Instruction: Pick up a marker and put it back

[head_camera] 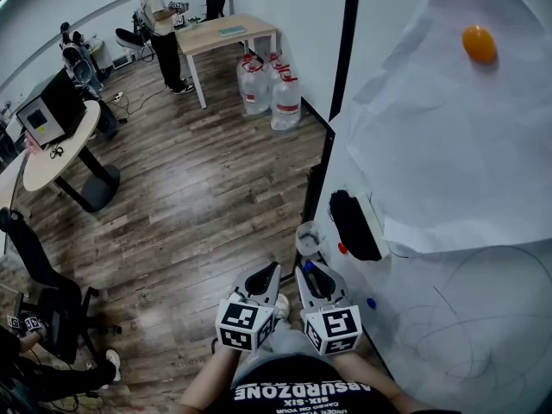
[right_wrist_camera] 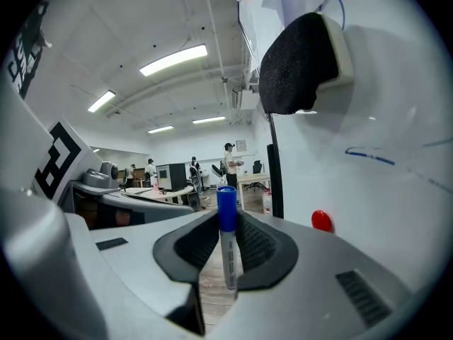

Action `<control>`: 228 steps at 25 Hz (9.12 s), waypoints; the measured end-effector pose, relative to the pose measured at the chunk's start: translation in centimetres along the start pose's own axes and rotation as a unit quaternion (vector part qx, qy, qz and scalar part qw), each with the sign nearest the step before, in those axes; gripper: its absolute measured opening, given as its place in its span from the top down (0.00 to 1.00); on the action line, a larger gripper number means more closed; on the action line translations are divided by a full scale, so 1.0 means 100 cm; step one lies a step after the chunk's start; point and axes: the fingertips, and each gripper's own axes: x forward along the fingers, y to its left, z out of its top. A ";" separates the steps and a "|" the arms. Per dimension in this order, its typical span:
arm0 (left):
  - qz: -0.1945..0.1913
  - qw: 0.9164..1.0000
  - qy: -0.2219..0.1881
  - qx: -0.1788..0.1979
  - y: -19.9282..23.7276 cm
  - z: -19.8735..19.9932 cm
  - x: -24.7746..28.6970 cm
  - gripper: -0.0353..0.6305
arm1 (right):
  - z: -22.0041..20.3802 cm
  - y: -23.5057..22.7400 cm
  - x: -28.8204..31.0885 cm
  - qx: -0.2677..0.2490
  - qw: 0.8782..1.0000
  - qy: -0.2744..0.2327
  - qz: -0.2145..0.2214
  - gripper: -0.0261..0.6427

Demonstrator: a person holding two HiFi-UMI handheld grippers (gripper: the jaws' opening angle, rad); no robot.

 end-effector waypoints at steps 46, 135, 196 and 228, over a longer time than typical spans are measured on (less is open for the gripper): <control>-0.009 1.000 -0.004 -0.010 0.010 0.004 0.002 0.94 | 0.089 -0.007 0.000 -0.028 0.992 -0.117 -0.024 0.86; -0.007 1.000 0.017 -0.009 0.027 0.004 0.024 0.94 | 0.005 -0.053 0.074 -0.067 0.995 -0.008 -0.071 0.86; -0.015 1.000 0.025 -0.002 0.006 -0.004 0.024 0.94 | -0.054 -0.059 0.059 -0.043 0.995 0.053 -0.069 0.86; -0.018 1.000 0.010 -0.002 -0.006 -0.006 0.000 0.94 | -0.022 -0.032 0.011 0.002 0.998 0.009 -0.058 0.87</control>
